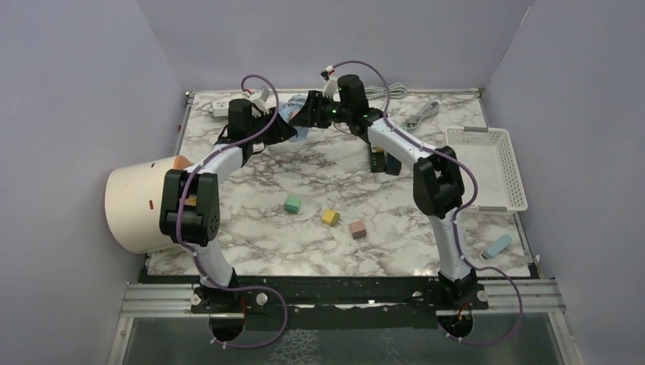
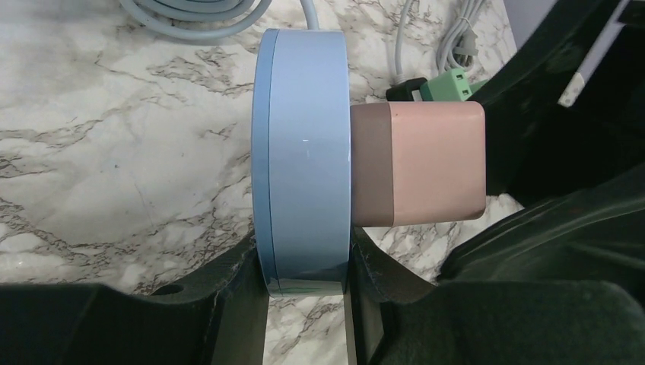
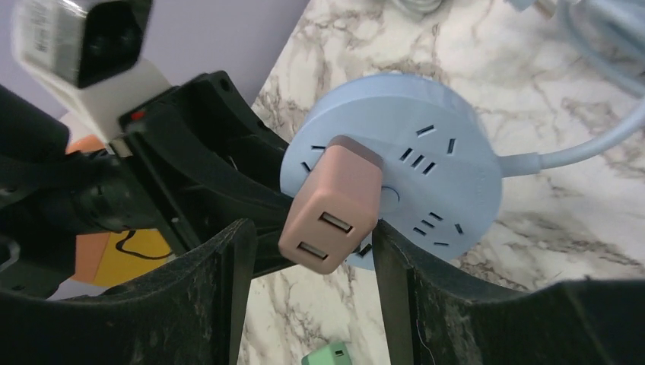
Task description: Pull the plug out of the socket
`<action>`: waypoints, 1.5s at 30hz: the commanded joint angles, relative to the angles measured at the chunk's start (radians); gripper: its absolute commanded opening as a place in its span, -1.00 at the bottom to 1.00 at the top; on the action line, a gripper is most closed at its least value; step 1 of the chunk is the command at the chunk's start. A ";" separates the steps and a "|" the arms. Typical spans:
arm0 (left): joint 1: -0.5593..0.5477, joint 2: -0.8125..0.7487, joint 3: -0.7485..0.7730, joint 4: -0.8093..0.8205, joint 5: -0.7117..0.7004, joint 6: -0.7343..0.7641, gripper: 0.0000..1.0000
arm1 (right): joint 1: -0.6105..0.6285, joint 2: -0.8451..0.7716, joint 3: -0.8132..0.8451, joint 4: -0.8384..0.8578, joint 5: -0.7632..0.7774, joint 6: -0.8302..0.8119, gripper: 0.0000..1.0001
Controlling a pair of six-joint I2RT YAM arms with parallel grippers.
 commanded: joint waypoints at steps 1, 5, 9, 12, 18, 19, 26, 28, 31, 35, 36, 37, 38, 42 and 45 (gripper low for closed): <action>-0.013 -0.065 0.016 0.087 -0.032 0.028 -1.00 | 0.008 0.033 0.032 0.042 -0.067 0.101 0.22; -0.034 -0.065 0.023 0.062 -0.030 0.060 -1.00 | 0.008 0.021 -0.001 0.084 -0.060 0.113 0.17; -0.060 -0.065 0.016 0.048 -0.042 0.088 -1.00 | 0.008 0.027 0.005 0.096 -0.060 0.124 0.12; -0.077 -0.088 0.016 0.032 -0.060 0.108 -1.00 | 0.008 0.034 0.017 0.093 -0.055 0.125 0.11; -0.091 -0.112 -0.006 0.041 -0.079 0.125 -1.00 | 0.008 0.051 0.040 0.085 -0.051 0.126 -0.27; -0.092 -0.114 -0.010 0.043 -0.084 0.125 -1.00 | 0.008 0.053 0.045 0.080 -0.049 0.126 -0.51; -0.081 -0.101 0.000 -0.008 -0.219 0.142 -1.00 | -0.002 -0.001 -0.007 0.050 -0.065 0.101 -0.99; -0.054 -0.087 0.018 -0.064 -0.326 0.128 -1.00 | -0.014 -0.056 -0.061 0.051 -0.082 0.097 -0.99; -0.016 -0.055 0.063 -0.155 -0.518 0.117 -1.00 | -0.043 -0.157 -0.154 0.060 -0.119 0.097 -0.99; 0.021 -0.015 0.105 -0.196 -0.671 0.124 -1.00 | -0.068 -0.273 -0.209 0.011 -0.164 0.056 -0.99; 0.026 -0.002 0.118 -0.203 -0.697 0.129 -1.00 | -0.068 -0.296 -0.214 -0.015 -0.164 0.041 -0.99; 0.029 0.009 0.130 -0.202 -0.723 0.132 -1.00 | -0.070 -0.318 -0.223 -0.034 -0.166 0.034 -0.99; 0.031 0.021 0.146 -0.202 -0.739 0.135 -1.00 | -0.072 -0.340 -0.236 -0.037 -0.170 0.035 -0.99; 0.032 0.081 0.210 -0.208 -0.764 0.141 -1.00 | -0.082 -0.424 -0.301 -0.043 -0.199 0.057 -0.99; 0.043 0.115 0.249 -0.182 -0.723 0.145 -1.00 | -0.088 -0.521 -0.422 -0.077 -0.204 0.019 -0.98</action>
